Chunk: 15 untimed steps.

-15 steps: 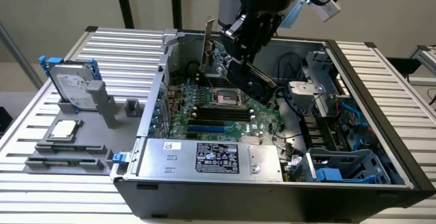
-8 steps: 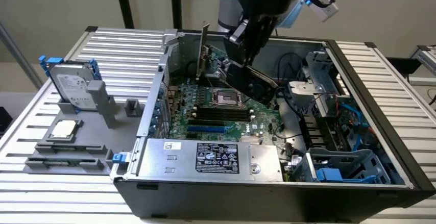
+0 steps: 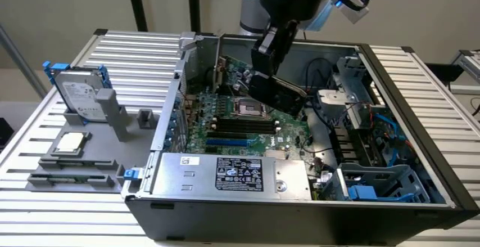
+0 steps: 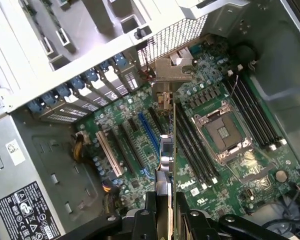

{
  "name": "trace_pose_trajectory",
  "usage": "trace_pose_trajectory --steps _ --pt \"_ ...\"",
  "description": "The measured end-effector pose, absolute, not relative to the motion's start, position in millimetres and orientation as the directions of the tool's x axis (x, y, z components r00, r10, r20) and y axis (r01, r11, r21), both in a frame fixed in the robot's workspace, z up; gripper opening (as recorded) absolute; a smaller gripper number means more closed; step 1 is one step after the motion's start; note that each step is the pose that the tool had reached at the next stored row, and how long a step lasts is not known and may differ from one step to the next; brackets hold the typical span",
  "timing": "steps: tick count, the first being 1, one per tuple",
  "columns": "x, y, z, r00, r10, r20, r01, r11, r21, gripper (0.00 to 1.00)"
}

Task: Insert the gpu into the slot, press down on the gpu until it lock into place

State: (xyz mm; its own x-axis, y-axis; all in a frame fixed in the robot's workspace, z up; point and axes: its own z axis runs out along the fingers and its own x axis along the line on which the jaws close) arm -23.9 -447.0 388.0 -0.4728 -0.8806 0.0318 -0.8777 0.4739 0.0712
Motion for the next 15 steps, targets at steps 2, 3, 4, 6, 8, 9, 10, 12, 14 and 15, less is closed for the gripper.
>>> trace_pose_trajectory --steps 2,3,4,6,8,9,10,12,14,15 --pt "-24 -447 386 -0.442 -0.896 0.032 -0.894 0.443 0.071 0.26" --pt "-24 -447 386 -0.425 -0.905 0.032 -0.902 0.426 0.071 0.26" --pt "-24 -447 385 -0.408 -0.912 0.031 -0.910 0.410 0.071 0.26" --pt "-24 -447 382 -0.374 -0.927 0.031 -0.924 0.376 0.070 0.26" --pt "-24 -447 380 -0.340 -0.940 0.029 -0.937 0.341 0.071 0.26" --pt "-24 -447 380 -0.324 -0.946 0.026 -0.943 0.325 0.071 0.26" --pt "-24 -447 379 -0.308 -0.951 0.022 -0.948 0.309 0.073 0.26" --pt "-24 -447 378 -0.277 -0.961 0.012 -0.958 0.278 0.076 0.26" --pt "-24 -447 377 -0.247 -0.969 0.000 -0.966 0.246 0.079 0.26" --pt "-24 -447 377 -0.233 -0.973 -0.006 -0.970 0.231 0.080 0.26"
